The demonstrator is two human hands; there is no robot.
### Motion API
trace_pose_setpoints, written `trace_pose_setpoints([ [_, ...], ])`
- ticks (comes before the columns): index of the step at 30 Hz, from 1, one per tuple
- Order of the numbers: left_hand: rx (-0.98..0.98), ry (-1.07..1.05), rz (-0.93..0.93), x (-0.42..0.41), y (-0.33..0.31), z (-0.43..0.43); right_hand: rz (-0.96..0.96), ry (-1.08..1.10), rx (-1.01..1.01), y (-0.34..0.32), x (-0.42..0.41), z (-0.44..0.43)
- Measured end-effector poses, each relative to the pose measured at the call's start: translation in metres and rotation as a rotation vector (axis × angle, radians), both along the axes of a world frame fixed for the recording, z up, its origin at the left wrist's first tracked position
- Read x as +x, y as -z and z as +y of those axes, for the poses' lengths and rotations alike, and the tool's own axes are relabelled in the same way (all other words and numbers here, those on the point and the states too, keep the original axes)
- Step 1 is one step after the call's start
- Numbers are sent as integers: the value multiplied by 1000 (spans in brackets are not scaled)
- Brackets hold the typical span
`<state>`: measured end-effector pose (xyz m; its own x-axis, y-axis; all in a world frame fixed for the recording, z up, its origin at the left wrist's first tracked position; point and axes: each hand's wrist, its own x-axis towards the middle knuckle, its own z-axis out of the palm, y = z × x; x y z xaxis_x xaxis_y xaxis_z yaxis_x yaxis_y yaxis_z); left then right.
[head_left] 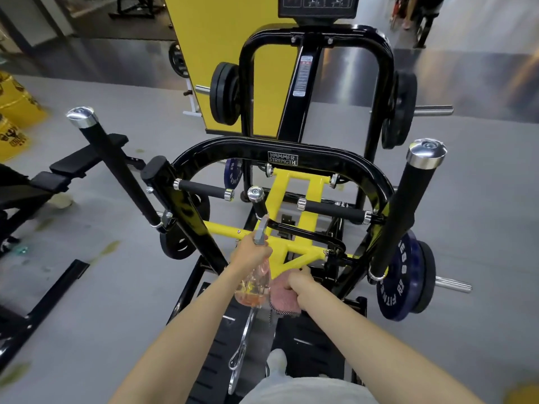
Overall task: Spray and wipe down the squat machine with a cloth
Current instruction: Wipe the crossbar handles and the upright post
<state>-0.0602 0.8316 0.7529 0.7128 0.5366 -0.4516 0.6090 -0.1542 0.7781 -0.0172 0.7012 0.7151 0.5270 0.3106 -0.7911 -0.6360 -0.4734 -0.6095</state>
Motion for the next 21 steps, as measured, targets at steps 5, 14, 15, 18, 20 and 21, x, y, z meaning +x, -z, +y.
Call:
trace_pose_setpoints([
  [5, -9, -19, 122, 16, 26, 3, -177, 140, -208, 5, 20, -19],
  [14, 300, -192, -163, 18, 40, -6, -181, 177, -274, 21, 33, -14],
  [15, 293, -182, -156, 19, 43, -1, -185, 163, -276, 23, 32, -12],
  [18, 272, -80, -56, 22, 52, 12, -162, 170, -265, 25, 34, 1],
  [20, 268, 54, 1, 22, 58, 14, -144, 186, -240, 23, 38, 7],
  [21, 267, 102, 23, 22, 61, 14, -146, 180, -236, 21, 40, 10],
])
